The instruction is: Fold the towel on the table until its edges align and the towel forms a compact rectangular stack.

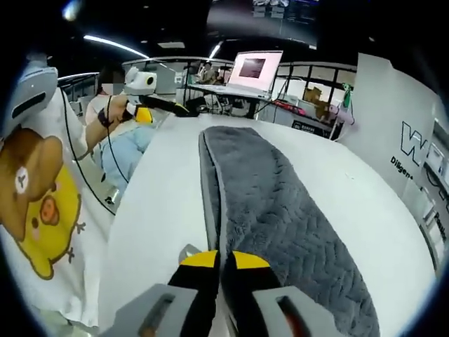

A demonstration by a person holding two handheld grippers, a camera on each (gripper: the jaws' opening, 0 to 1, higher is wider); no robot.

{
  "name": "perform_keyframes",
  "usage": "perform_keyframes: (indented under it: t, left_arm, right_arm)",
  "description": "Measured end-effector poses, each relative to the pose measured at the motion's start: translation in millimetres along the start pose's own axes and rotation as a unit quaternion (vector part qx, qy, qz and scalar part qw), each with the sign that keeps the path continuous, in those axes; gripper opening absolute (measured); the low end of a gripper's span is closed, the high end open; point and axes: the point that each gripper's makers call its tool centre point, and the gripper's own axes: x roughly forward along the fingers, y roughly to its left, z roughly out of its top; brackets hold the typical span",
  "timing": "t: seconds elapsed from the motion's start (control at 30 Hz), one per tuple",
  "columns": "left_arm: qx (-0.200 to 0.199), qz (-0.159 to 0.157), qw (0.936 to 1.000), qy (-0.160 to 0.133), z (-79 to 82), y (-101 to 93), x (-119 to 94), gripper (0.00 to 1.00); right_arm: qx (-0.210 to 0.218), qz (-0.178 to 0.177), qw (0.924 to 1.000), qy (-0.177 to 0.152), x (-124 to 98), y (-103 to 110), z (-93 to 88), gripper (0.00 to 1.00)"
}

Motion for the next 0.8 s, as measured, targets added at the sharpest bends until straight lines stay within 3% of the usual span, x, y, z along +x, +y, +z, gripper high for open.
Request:
perform_keyframes:
  t: [0.2, 0.43, 0.6, 0.8]
  left_arm:
    - [-0.003, 0.002, 1.0000, 0.001, -1.2, 0.3, 0.4, 0.97]
    - [-0.009, -0.001, 1.0000, -0.002, -1.7, -2.2, -0.9, 0.97]
    - [-0.010, 0.001, 0.9999, -0.002, -2.2, -0.4, -0.1, 0.97]
    - [-0.012, 0.001, 0.9999, -0.002, -3.2, 2.7, 2.1, 0.97]
  right_arm:
    - [0.011, 0.006, 0.9999, -0.001, 3.4, 0.5, -3.4, 0.08]
    - [0.038, 0.001, 0.9989, -0.029, -12.3, -1.6, -0.9, 0.20]
    - [0.066, -0.040, 0.9956, -0.053, -44.6, -15.3, -10.7, 0.30]
    - [0.100, -0.109, 0.9867, -0.067, -101.1, -34.9, -42.2, 0.38]
